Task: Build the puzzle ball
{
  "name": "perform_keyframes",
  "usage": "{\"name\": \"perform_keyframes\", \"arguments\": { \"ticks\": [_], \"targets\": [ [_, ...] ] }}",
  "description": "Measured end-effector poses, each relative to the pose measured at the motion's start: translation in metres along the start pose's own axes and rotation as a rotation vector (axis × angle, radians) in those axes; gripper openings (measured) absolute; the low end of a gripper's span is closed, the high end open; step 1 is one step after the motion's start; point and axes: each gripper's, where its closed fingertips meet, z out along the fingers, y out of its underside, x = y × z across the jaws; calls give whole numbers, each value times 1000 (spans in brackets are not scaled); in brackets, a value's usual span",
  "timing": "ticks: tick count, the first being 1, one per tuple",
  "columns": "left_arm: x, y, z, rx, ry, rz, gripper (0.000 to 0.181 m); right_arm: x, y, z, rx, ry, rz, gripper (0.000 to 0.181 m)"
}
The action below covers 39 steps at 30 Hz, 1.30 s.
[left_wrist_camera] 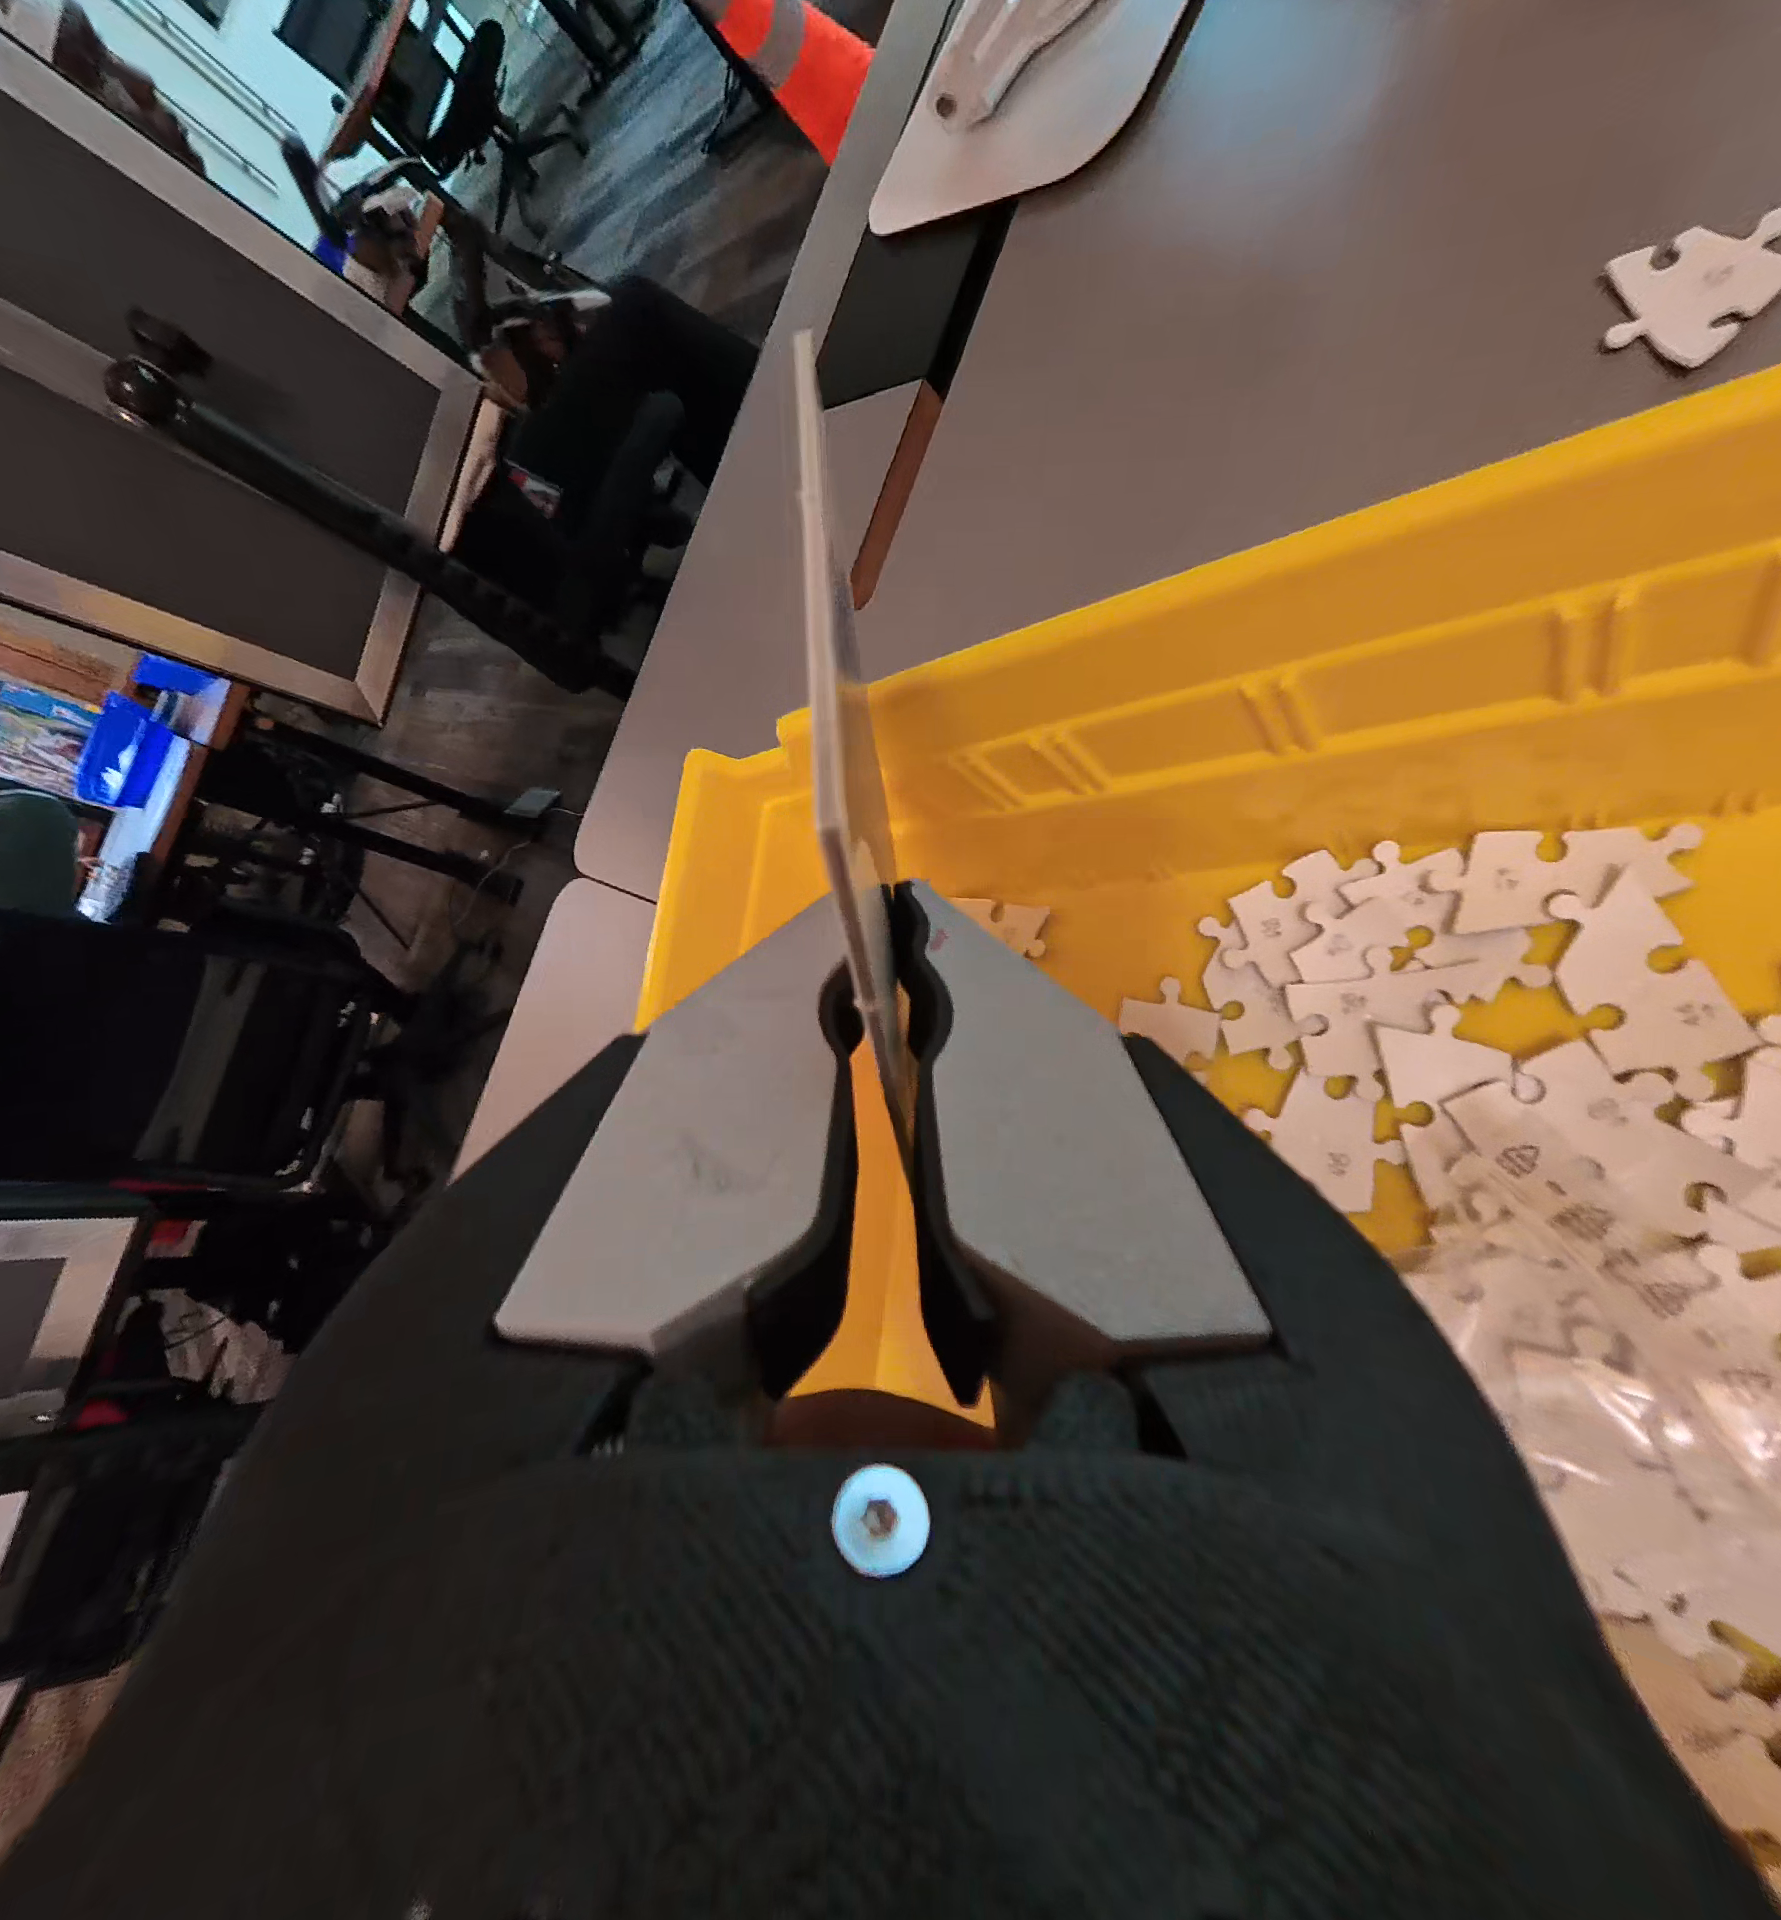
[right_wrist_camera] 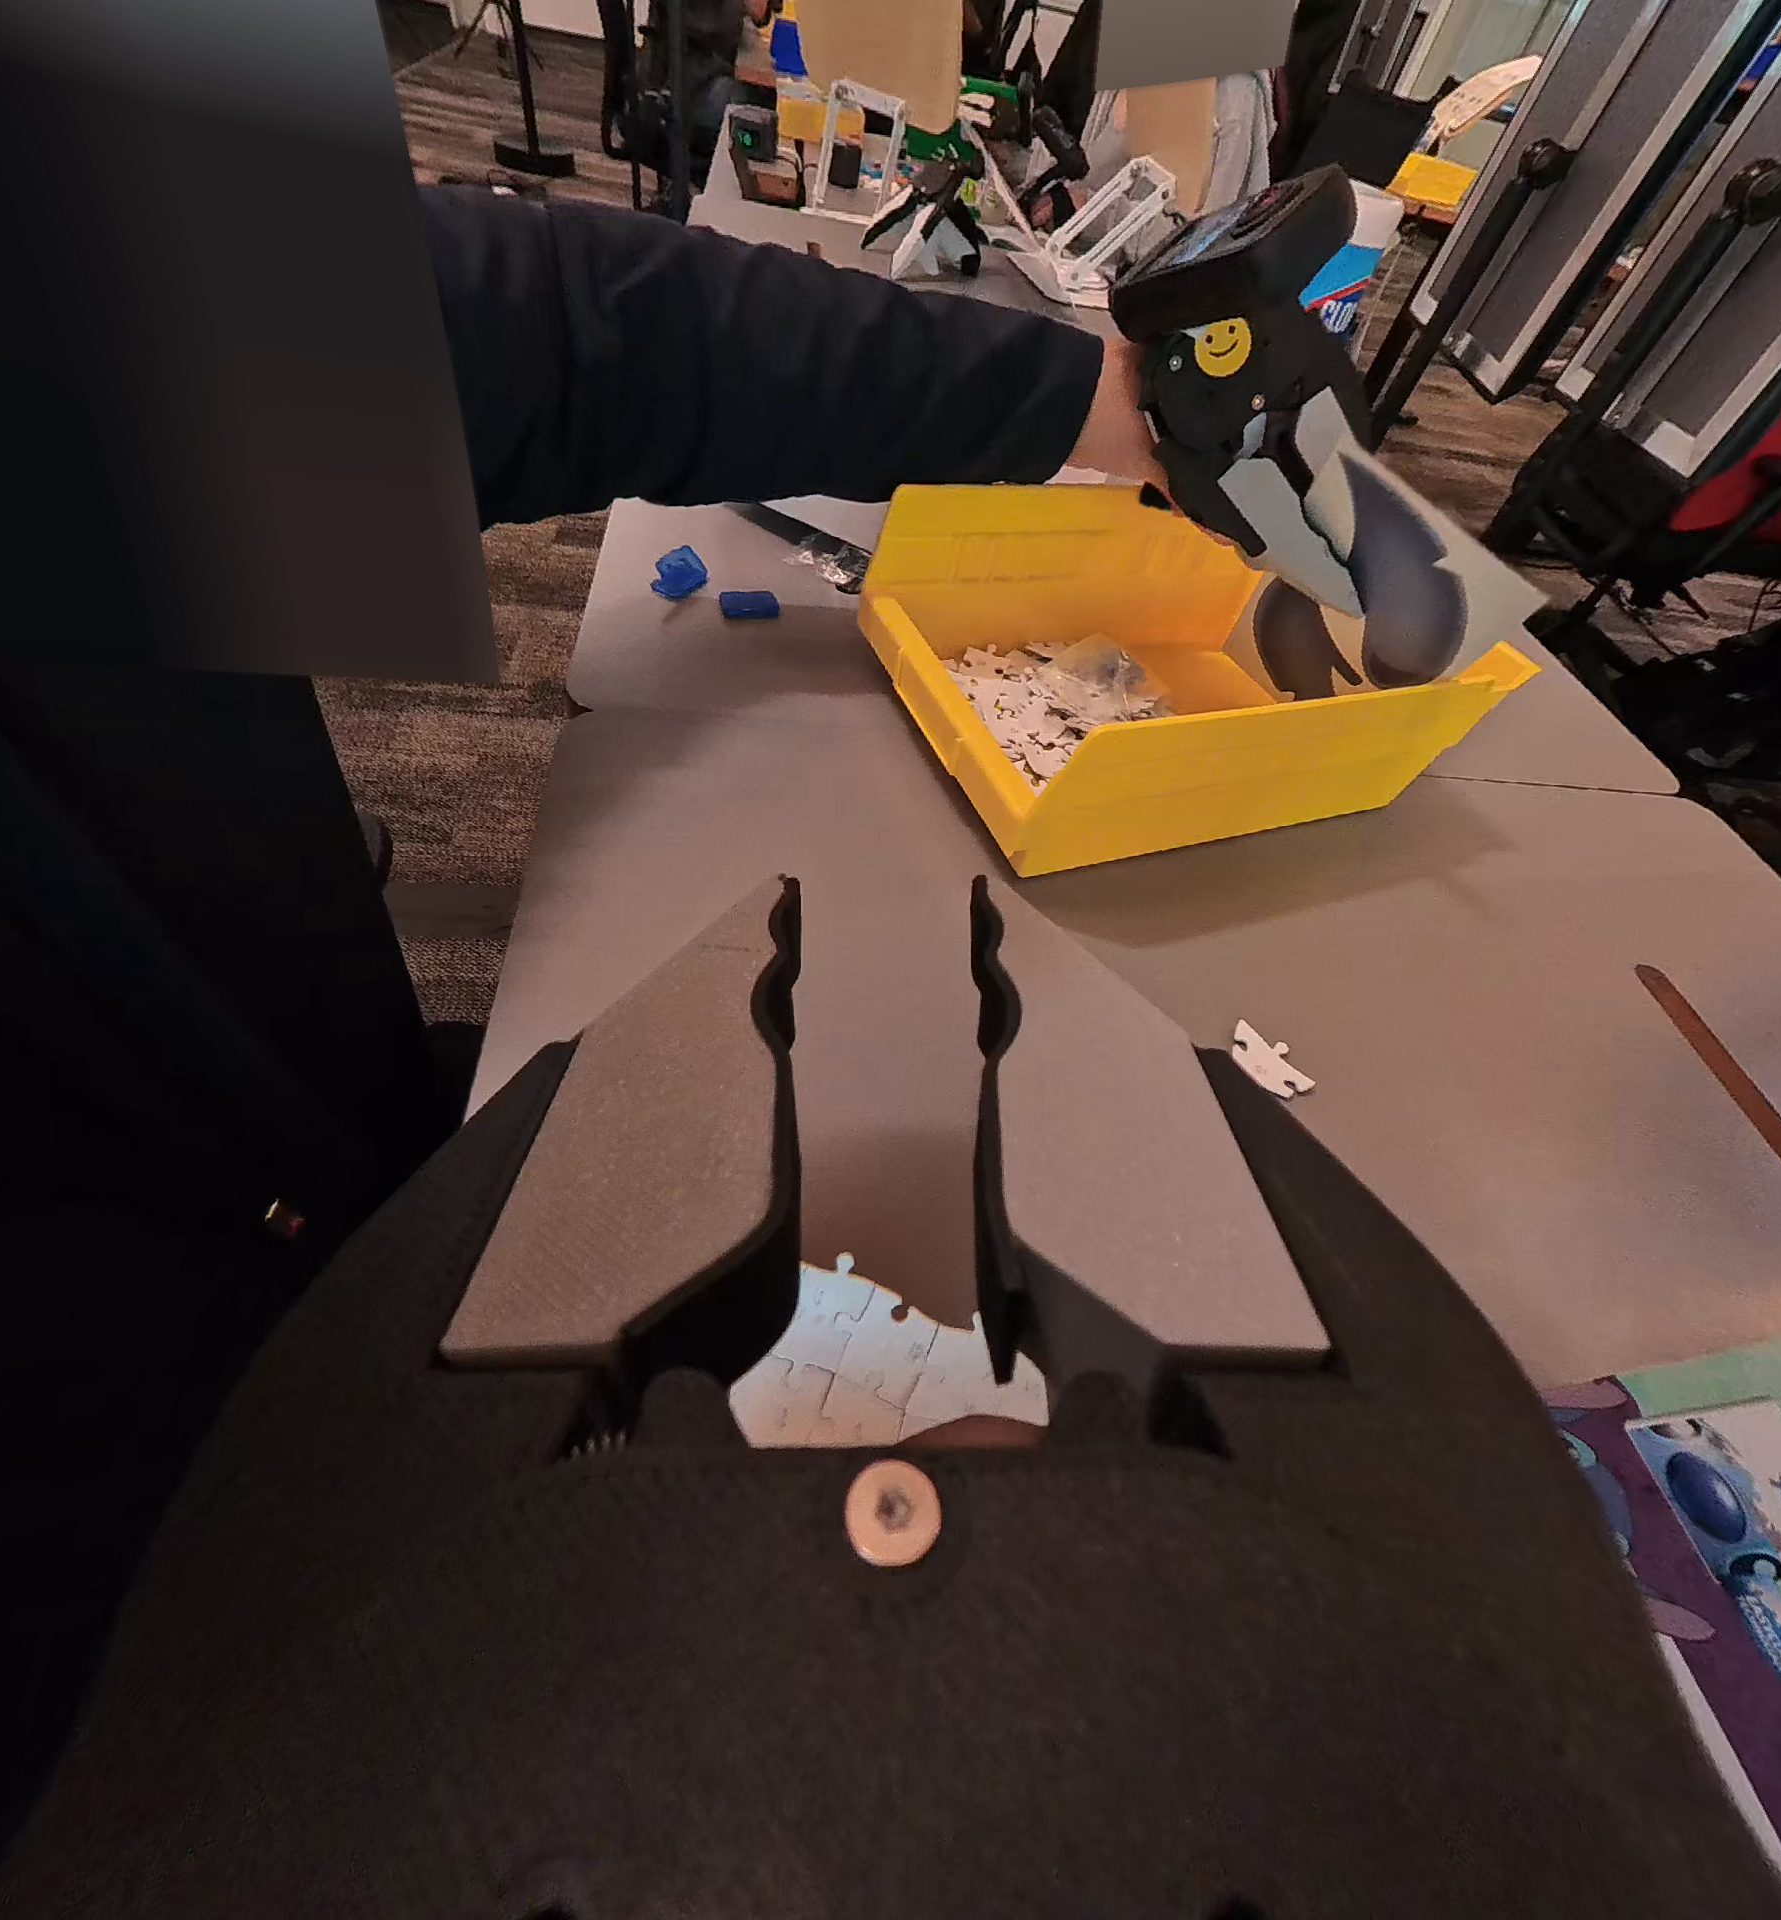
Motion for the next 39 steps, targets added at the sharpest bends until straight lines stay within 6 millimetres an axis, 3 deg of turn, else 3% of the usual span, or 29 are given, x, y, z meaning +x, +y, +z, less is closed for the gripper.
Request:
{"name": "perform_keyframes", "arguments": {
  "ticks": [5, 11, 16, 19, 22, 26, 33, 36, 39],
  "targets": [
    [15, -3, -9, -36, 108, -139, 0, -5, -5, -6, 17, 1, -20, 30],
    [41, -31, -37, 27, 244, -204, 0, -8, -3, -14, 19, 11, -30, 29],
    [-12, -38, -41, 112, -32, -181, 0, -10, -2, -13, 23, 3, -24, 29],
    [-19, -15, -19, 17, -68, -181, 0, -14, -5, -13, 30, 0, -39, 29],
    [-9, -2, 5, -39, -34, -185, 0, -17, -6, -16, 33, 3, -51, 29],
    [11, -15, 13, 1, 86, -258, 0, -17, -4, -19, 34, 5, -44, 29],
    [46, -44, -31, 50, 308, -333, 0, -16, 0, -25, 45, 7, -43, 28],
    [17, -56, -39, 160, 211, -391, 0, -14, 3, -25, 55, -3, -31, 28],
    [-28, -47, -26, 202, 16, -432, 0, -15, 4, -22, 52, -9, -30, 28]
  ]
}}
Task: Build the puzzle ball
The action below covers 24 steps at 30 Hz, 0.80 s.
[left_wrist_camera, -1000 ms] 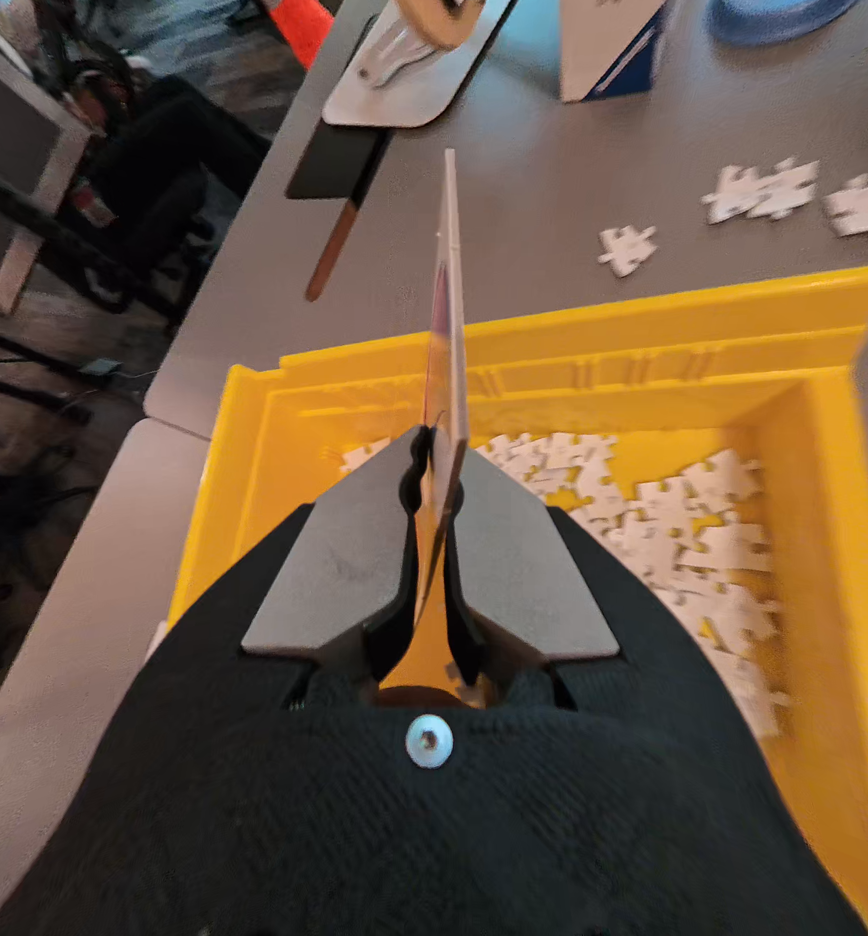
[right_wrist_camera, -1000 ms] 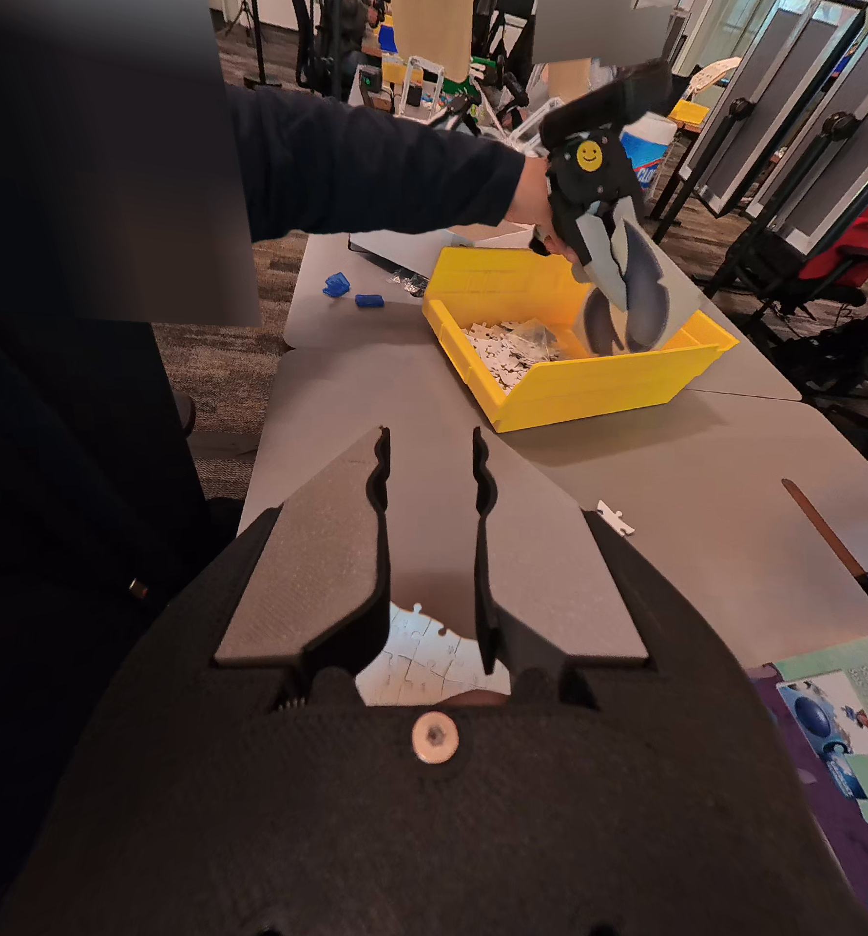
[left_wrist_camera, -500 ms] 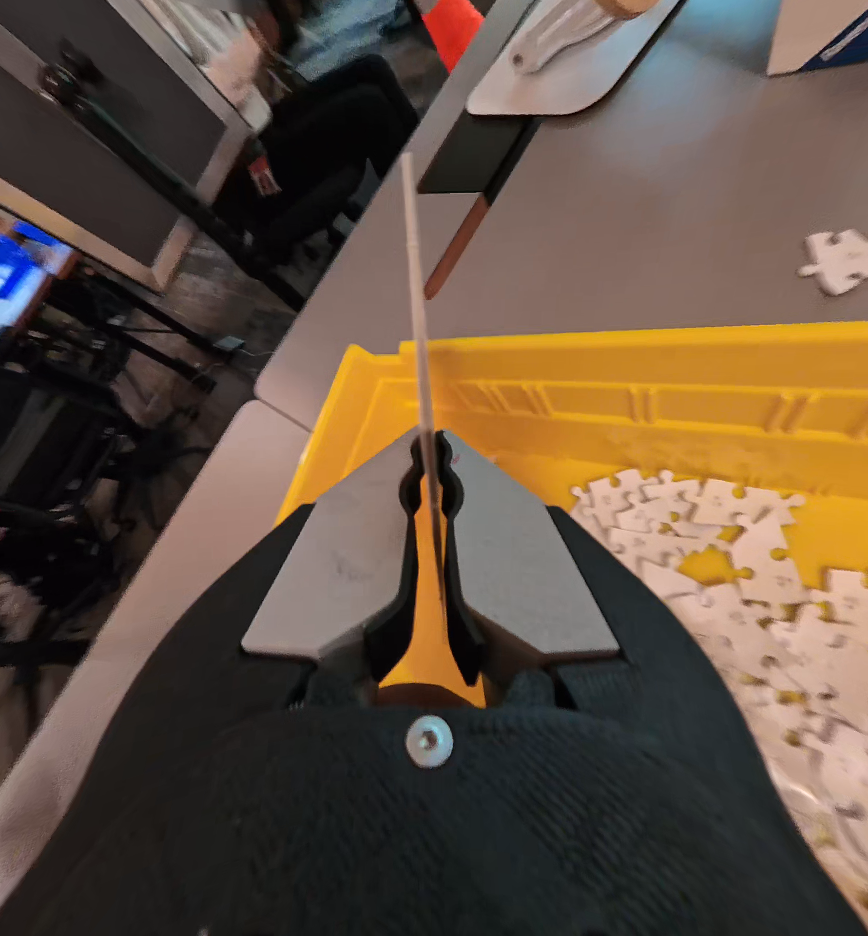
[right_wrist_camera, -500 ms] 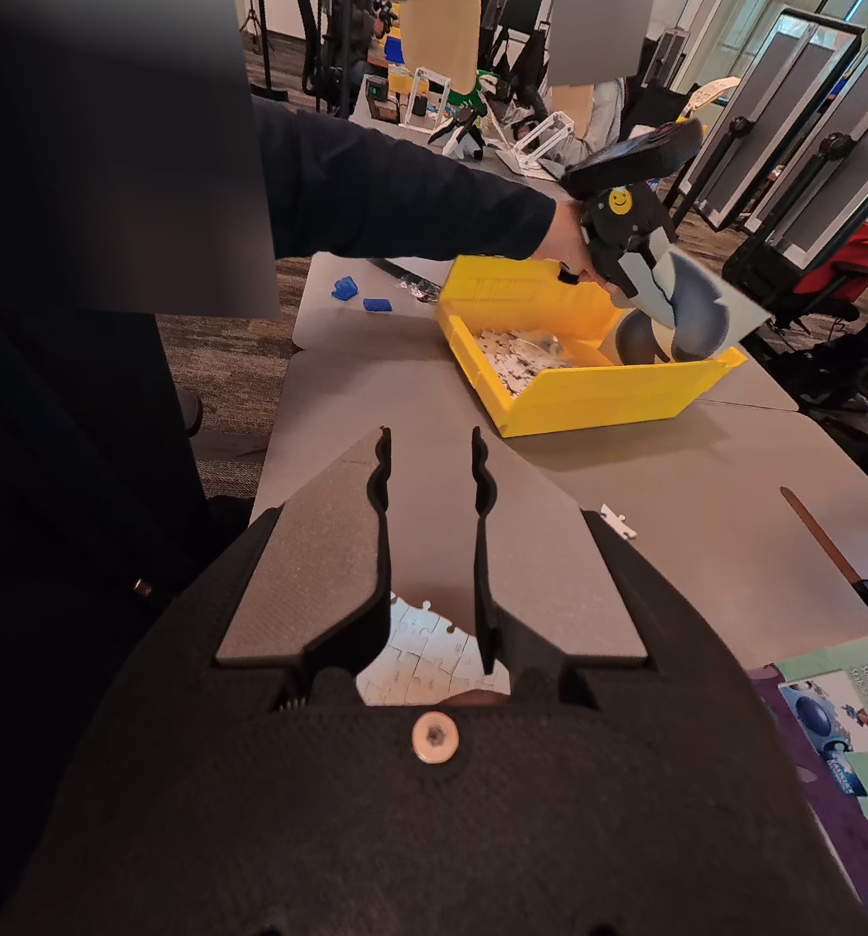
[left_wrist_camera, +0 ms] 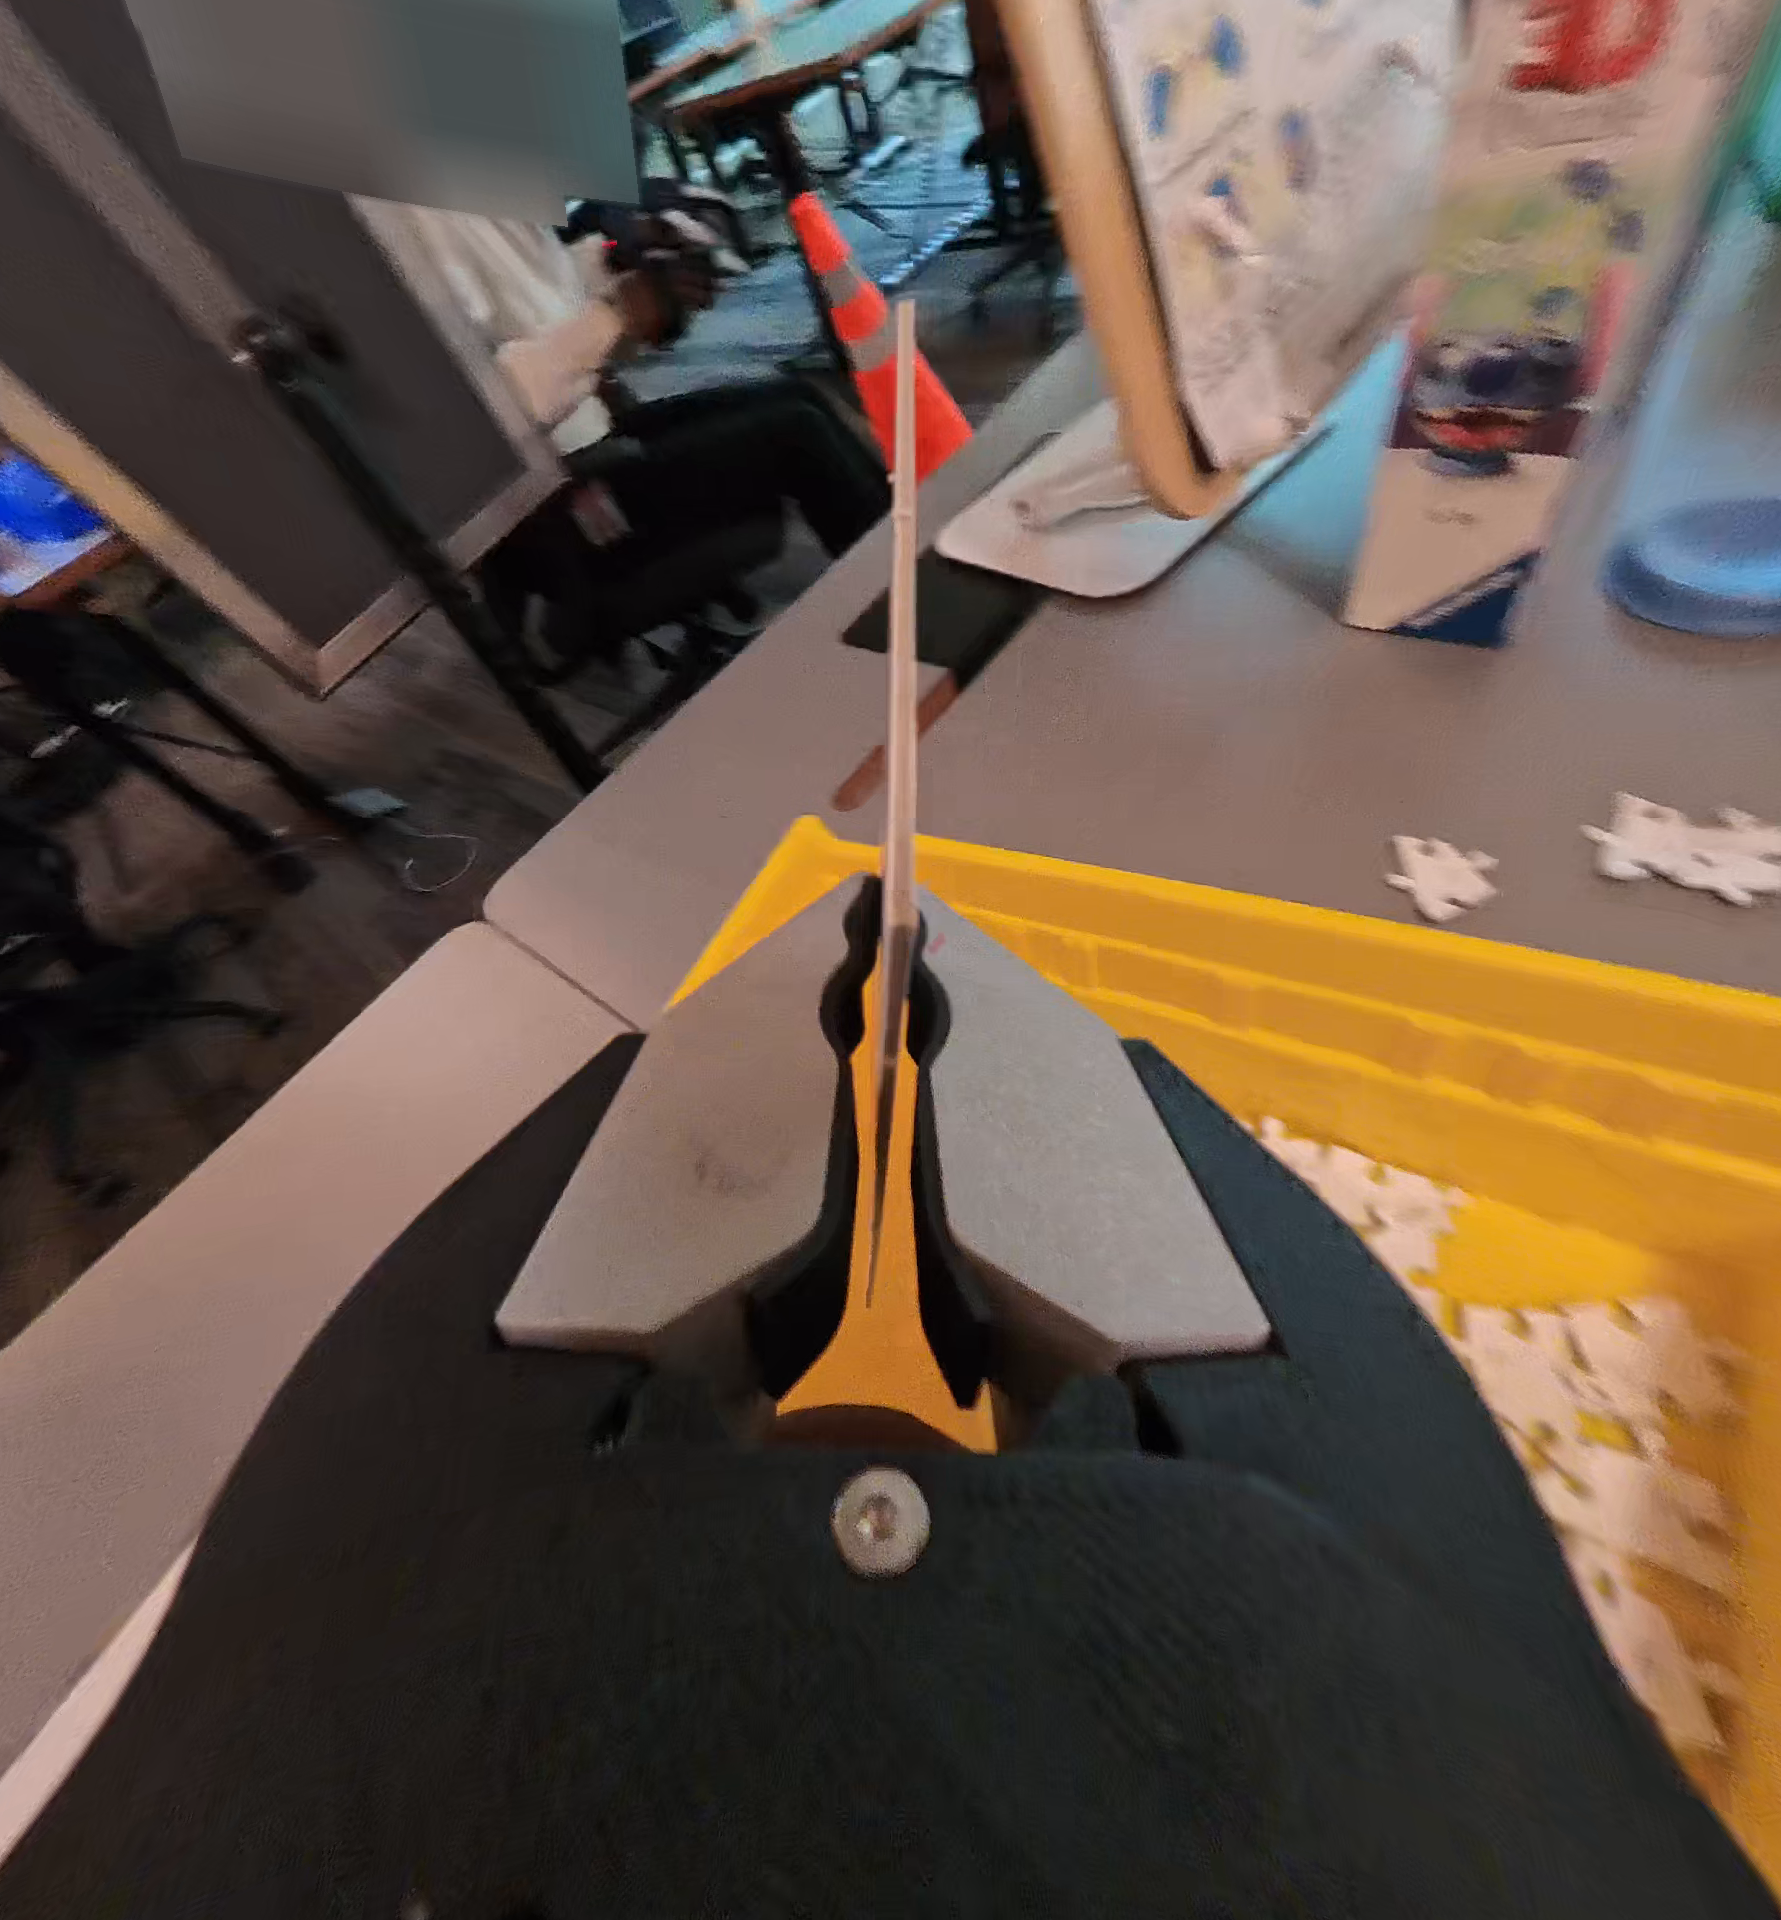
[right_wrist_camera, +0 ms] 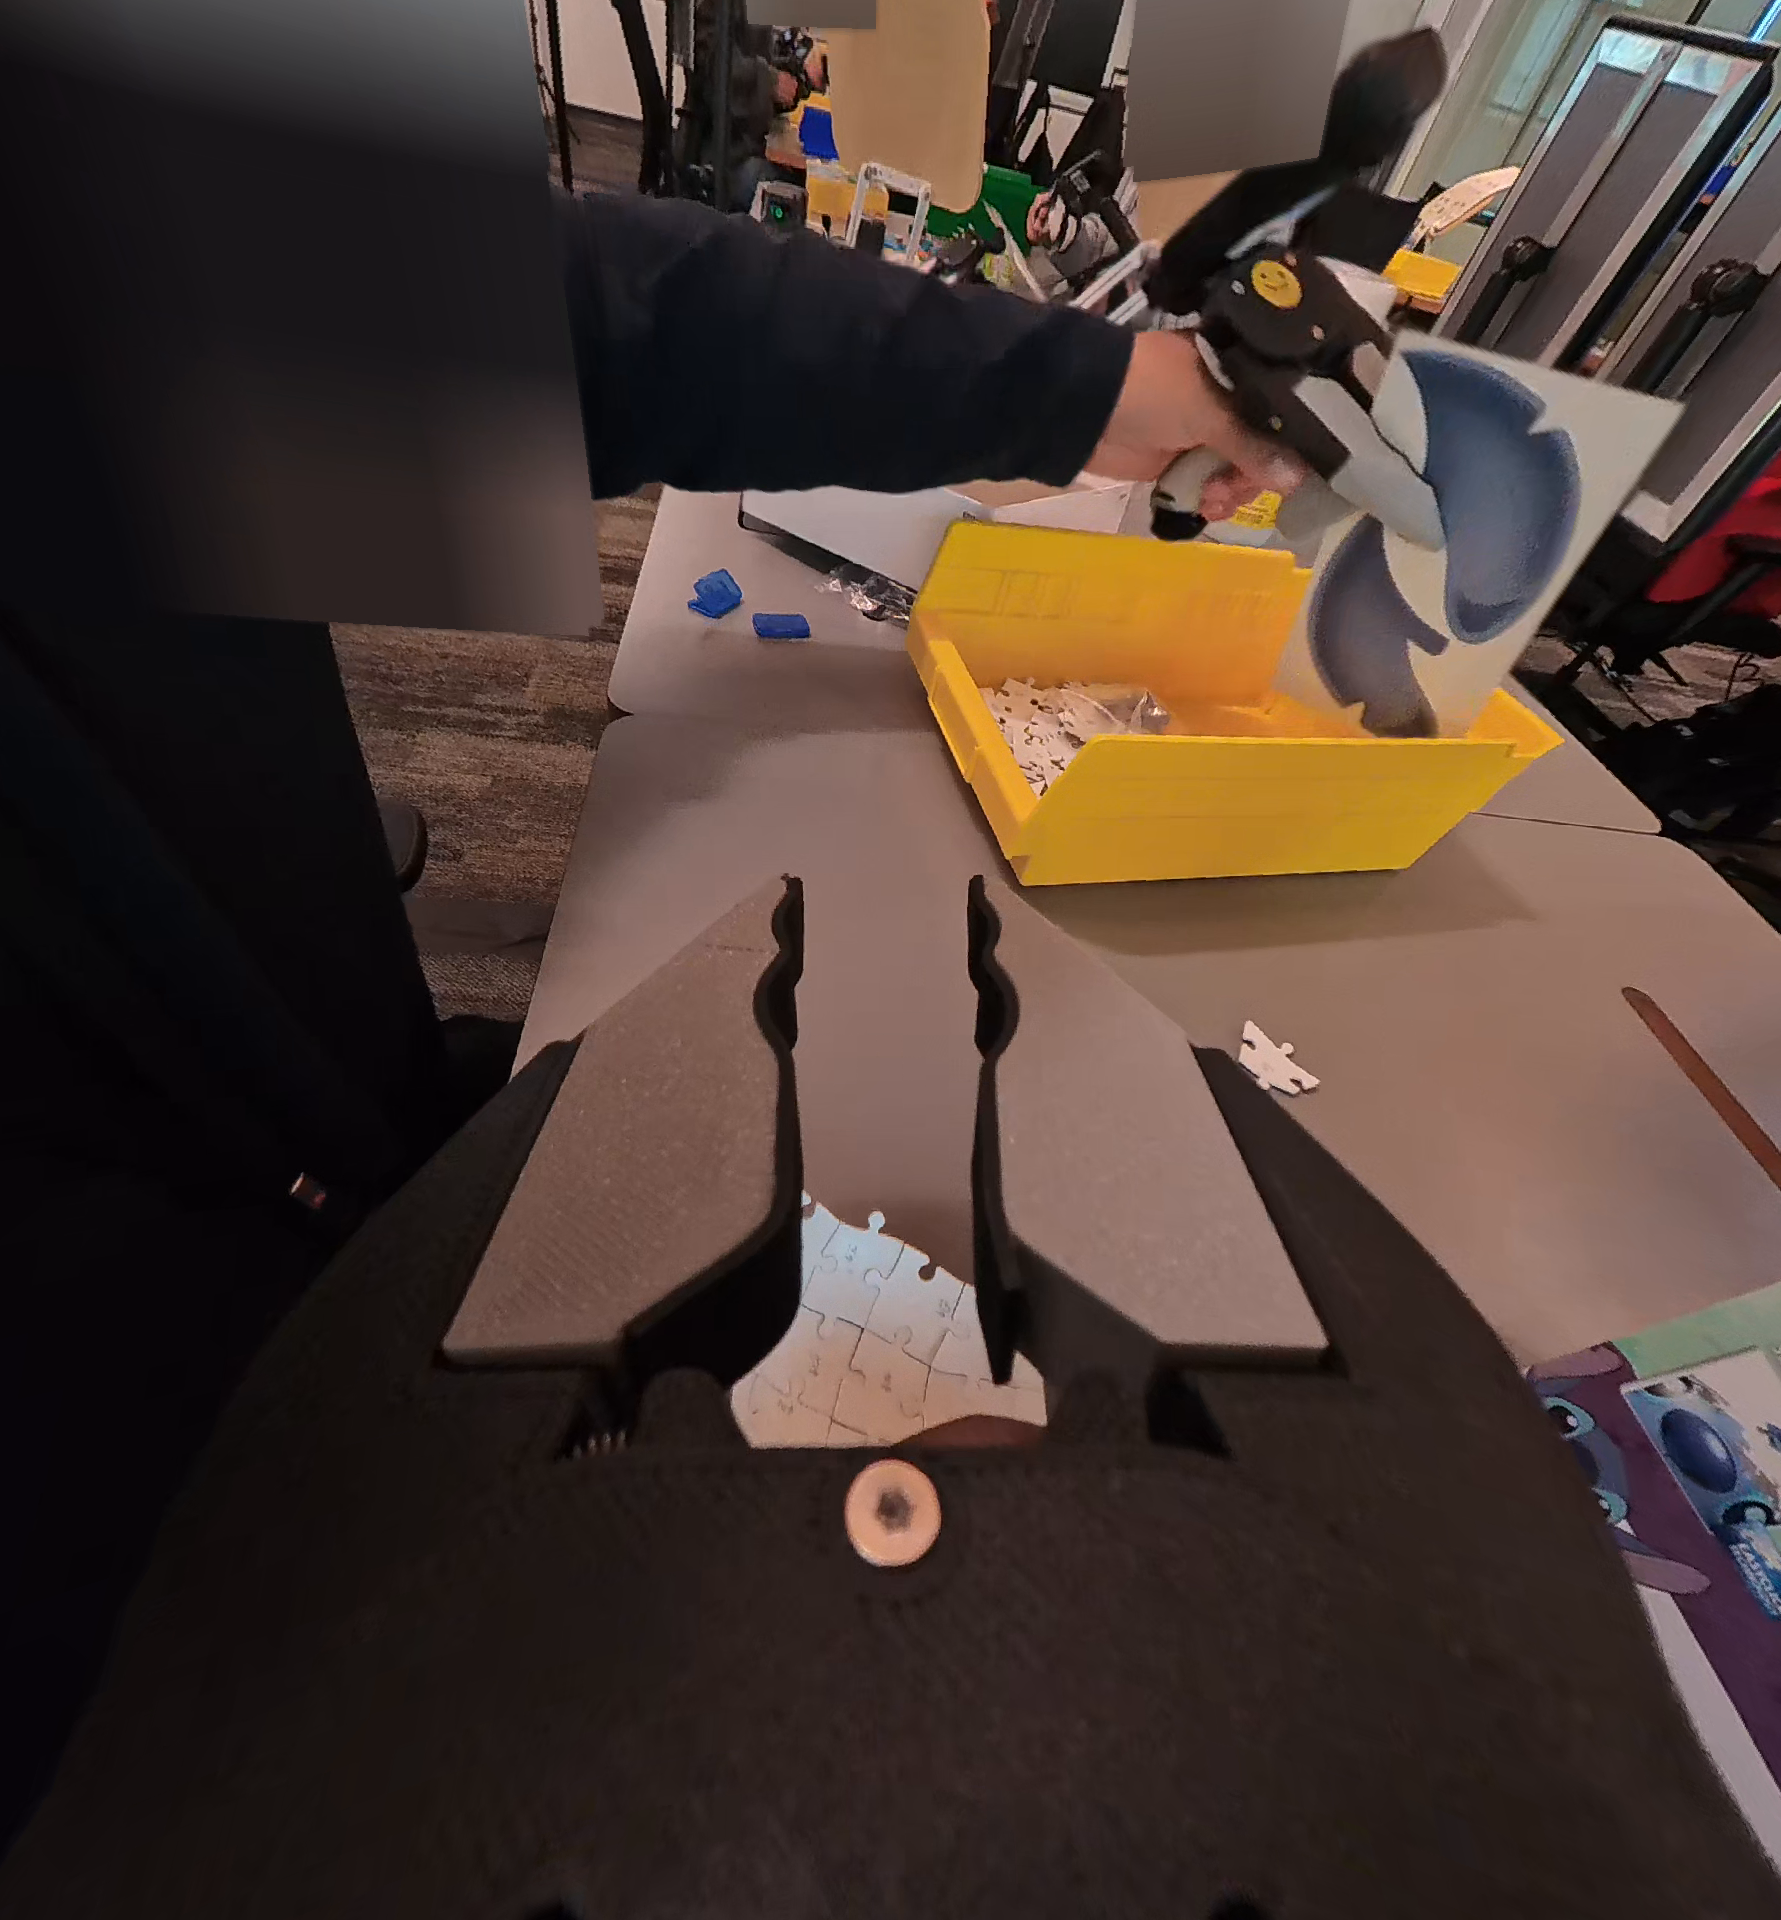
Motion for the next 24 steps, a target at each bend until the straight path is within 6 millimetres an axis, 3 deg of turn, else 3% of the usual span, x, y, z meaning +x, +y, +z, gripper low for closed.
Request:
{"name": "perform_keyframes", "arguments": {
  "ticks": [3, 4, 6, 8, 11, 13, 16, 20, 22, 24],
  "targets": [
    [-5, 26, 26, -93, -5, -35, 0, -3, -4, -2, 3, 6, -18, 28],
    [1, 38, 34, -147, 15, -26, 0, -3, -5, -4, 7, 9, -23, 28],
    [16, 42, 43, -162, 49, -18, 0, -4, -6, -7, 14, 13, -25, 28],
    [41, 37, 35, -171, 174, -73, 1, -4, -7, -10, 20, 16, -22, 28],
    [79, 29, 8, -169, 366, -153, 0, -6, -6, -11, 30, 6, -22, 28],
    [86, 30, -5, -182, 373, -119, 0, -7, -4, -10, 32, 0, -28, 28],
    [72, 20, -8, -139, 275, -62, 0, -6, -3, -7, 40, -12, -26, 28],
    [26, -7, 1, -5, 114, -69, 0, -6, -4, -5, 45, -21, -26, 28],
    [12, -1, 9, -10, 123, -116, 0, -7, -3, -6, 40, -20, -30, 28],
    [10, 10, 16, -42, 208, -225, 0, -7, -2, -8, 37, -16, -32, 28]
  ]
}}
